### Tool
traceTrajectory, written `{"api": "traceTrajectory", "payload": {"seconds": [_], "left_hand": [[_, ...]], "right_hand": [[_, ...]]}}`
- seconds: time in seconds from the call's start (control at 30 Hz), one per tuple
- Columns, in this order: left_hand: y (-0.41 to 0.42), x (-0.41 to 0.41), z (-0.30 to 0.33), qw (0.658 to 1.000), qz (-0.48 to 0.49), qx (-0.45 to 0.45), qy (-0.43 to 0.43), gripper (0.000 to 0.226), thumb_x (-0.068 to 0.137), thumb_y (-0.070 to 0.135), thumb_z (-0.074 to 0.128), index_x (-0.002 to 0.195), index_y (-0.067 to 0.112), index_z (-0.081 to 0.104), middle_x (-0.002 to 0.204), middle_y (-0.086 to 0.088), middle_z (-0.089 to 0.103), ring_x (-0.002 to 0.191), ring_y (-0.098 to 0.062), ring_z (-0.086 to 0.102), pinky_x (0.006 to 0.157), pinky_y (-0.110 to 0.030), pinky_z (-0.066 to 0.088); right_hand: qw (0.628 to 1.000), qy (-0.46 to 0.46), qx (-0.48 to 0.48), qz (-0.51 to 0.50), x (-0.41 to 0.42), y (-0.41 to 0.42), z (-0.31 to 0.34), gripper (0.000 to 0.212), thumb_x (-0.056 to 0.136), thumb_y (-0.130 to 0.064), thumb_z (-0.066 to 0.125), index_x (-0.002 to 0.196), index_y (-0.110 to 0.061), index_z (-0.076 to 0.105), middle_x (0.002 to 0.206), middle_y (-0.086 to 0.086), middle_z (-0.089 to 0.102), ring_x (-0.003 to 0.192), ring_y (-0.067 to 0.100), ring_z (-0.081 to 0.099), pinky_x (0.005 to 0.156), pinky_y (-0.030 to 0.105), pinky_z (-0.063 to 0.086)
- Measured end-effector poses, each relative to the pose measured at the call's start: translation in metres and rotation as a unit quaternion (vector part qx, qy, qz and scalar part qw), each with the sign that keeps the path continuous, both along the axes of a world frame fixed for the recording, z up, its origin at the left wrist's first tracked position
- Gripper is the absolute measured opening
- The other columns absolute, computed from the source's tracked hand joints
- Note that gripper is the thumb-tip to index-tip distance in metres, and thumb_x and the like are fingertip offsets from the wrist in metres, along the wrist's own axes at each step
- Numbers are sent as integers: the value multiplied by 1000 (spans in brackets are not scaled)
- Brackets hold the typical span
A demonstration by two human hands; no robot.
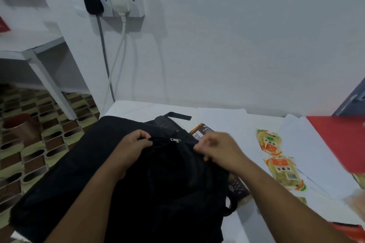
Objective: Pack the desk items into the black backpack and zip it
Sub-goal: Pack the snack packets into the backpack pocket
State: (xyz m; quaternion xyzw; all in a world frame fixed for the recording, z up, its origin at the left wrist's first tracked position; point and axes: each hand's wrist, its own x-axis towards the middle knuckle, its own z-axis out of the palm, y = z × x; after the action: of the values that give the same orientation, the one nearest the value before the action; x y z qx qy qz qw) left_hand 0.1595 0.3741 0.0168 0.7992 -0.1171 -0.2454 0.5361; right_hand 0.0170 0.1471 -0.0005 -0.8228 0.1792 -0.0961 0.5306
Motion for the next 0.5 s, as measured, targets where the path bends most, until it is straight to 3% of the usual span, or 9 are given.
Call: {"api": "traceTrajectory", "payload": {"seconds": [0.07,0.1,0.17,0.23,0.37,0.5], "left_hand": [[-2,-1,2,1000,3,8,-12,1,91,10,65,91,9,66,75,-3,67,71,-19,60,70,-33,49],[-3,-1,3,1000,4,15,-17,2,90,10,66,92,8,66,74,-2,67,70,-17,60,68,-31,49],[-6,-1,4,999,5,28,-25,3,89,10,66,91,8,66,72,-1,66,67,-15,59,65,-28,48],[-7,0,5,999,4,37,-28,4,88,11,67,90,8,67,72,-1,66,67,-16,58,65,-30,48],[-5,2,4,999,-2,41,-20,2,88,12,67,89,9,67,74,-1,67,70,-17,60,69,-32,48],[-5,5,2,999,-11,44,-24,2,87,13,67,87,11,66,76,-4,67,71,-20,59,71,-35,49]], "right_hand": [[987,-48,52,-146,6,-23,-3,6,86,-15,75,89,-14,69,77,5,68,61,18,67,54,26,47],[980,-30,-4,-199,10,-36,-11,11,87,-17,73,96,-16,69,87,2,68,73,19,68,62,26,48],[965,75,-132,-215,15,-56,-32,35,86,-29,73,118,-18,64,113,3,65,105,21,61,83,30,48],[947,180,-193,-184,19,-61,-51,58,83,-47,71,130,-16,56,128,6,58,122,28,48,94,40,45],[923,235,-251,-170,23,-52,-64,42,87,-53,60,113,-20,58,124,5,52,120,29,39,89,44,41],[934,227,-202,-186,26,-49,-58,33,85,-45,68,110,-27,59,116,1,50,120,28,38,88,41,34]]}}
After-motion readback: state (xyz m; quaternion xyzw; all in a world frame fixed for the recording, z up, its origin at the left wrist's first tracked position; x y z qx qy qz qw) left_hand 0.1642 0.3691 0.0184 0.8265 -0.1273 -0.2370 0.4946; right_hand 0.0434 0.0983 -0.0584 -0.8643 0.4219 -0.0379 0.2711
